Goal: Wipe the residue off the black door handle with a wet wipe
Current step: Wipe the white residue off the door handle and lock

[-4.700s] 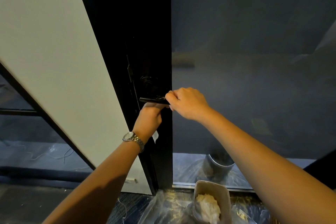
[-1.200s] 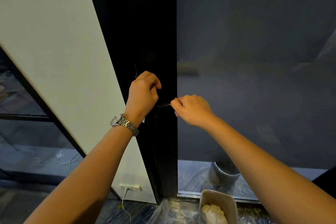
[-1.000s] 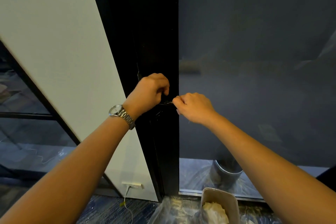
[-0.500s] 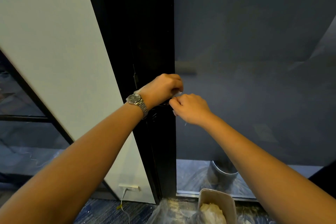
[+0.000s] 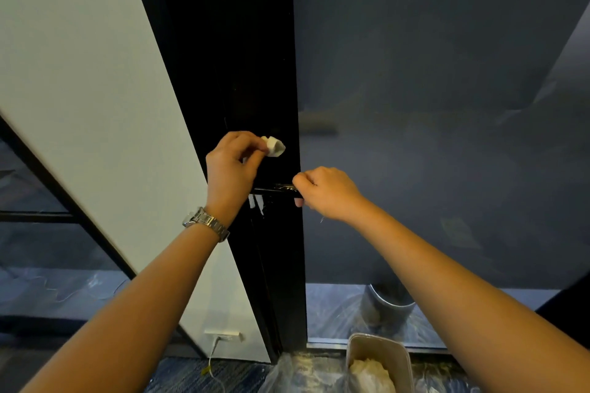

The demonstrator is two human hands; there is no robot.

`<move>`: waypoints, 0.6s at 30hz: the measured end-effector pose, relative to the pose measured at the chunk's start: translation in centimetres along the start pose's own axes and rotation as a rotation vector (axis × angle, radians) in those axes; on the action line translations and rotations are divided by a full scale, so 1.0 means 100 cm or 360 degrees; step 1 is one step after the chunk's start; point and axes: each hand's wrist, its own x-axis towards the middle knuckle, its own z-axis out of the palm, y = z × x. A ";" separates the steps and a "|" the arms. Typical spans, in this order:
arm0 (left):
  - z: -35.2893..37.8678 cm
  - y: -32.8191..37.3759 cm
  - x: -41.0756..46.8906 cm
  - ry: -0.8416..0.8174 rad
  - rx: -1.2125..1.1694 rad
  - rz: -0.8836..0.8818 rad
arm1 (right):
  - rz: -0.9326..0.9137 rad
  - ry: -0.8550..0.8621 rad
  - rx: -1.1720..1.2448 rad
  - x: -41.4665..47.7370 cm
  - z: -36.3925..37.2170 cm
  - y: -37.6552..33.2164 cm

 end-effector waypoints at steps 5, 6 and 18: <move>0.005 0.007 -0.016 0.0209 -0.0229 -0.0440 | 0.0191 -0.0193 0.0270 0.004 -0.007 0.001; 0.005 0.008 -0.020 0.0239 -0.0338 -0.0556 | 0.0218 -0.0221 0.0321 0.004 -0.008 0.002; -0.003 0.000 -0.053 0.0069 -0.0393 -0.0746 | 0.0213 -0.0232 0.0962 -0.015 -0.010 0.024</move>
